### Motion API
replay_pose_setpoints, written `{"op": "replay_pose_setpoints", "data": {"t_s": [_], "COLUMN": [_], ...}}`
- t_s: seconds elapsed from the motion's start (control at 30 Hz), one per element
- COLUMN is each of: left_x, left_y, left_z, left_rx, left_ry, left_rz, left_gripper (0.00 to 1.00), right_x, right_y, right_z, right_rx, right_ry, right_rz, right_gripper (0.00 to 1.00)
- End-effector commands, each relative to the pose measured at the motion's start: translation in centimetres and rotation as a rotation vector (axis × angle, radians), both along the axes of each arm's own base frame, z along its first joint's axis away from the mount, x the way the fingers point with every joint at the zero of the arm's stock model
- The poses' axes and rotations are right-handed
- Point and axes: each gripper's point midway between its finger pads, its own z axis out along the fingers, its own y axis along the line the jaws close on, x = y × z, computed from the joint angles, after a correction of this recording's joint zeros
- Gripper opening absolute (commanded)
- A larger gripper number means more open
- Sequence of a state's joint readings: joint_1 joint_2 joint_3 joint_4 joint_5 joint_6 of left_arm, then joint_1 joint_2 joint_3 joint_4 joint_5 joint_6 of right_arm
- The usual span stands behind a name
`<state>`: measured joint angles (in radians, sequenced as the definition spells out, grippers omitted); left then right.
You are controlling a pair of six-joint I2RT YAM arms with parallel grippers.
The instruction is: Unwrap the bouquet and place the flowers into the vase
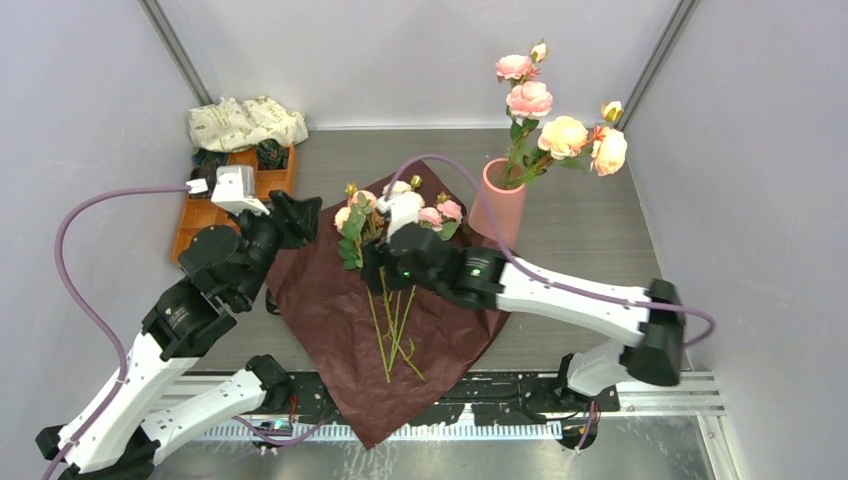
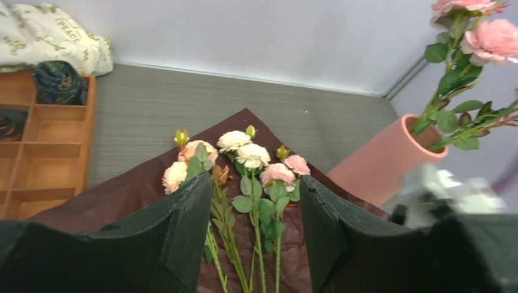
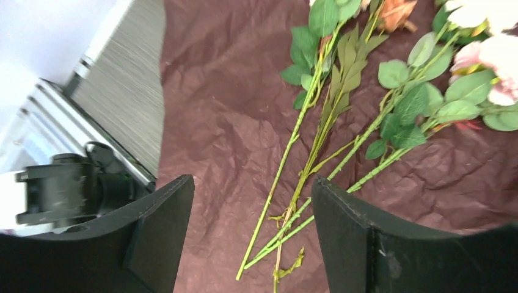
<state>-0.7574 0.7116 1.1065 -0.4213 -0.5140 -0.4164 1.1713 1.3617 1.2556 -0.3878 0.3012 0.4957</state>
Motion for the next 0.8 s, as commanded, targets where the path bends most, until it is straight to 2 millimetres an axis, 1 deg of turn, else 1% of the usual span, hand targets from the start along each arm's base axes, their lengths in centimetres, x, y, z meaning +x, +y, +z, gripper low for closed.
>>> {"op": "replay_pose_setpoints", "data": {"t_s": [0.0,0.03,0.1,0.2,0.3,0.4,0.43,0.47,0.57,0.77], "left_x": [-1.0,-1.2,-1.6,-2.0,-2.1,-2.2,-2.2,-2.2,-2.3,-2.7], "left_y": [2.8,3.2,3.9,4.6,5.0,5.1,5.2,5.2,5.6,6.3], "left_z": [1.4,1.5,1.8,1.8,1.5,1.4,1.4,1.3,1.1,1.2], "left_rx": [-0.023,-0.028,-0.04,-0.041,-0.022,-0.003,0.003,0.011,0.028,0.02], "left_ry": [-0.013,-0.017,-0.028,-0.033,-0.013,0.009,0.016,0.024,0.042,0.037], "left_rz": [0.087,0.097,0.111,0.13,0.144,0.149,0.152,0.154,0.169,0.183], "left_gripper": [0.55,0.55,0.55,0.56,0.56,0.56,0.56,0.56,0.56,0.57], "right_x": [0.2,0.4,0.8,1.6,2.7,3.6,4.0,4.6,6.1,9.6], "right_y": [3.5,4.1,5.1,6.1,6.7,7.4,7.7,8.1,8.4,8.2], "right_z": [-1.8,-2.8,-4.3,-6.8,-9.6,-12.1,-13.5,-14.0,-15.9,-17.2], "right_rx": [-0.039,-0.074,-0.129,-0.202,-0.3,-0.369,-0.397,-0.402,-0.441,-0.439], "right_ry": [0.064,0.079,0.097,0.112,0.131,0.161,0.181,0.195,0.228,0.259], "right_rz": [0.006,0.007,0.001,-0.021,-0.053,-0.063,-0.068,-0.069,-0.084,-0.128], "right_gripper": [0.74,0.73,0.7,0.69,0.68,0.64,0.63,0.61,0.56,0.53]}}
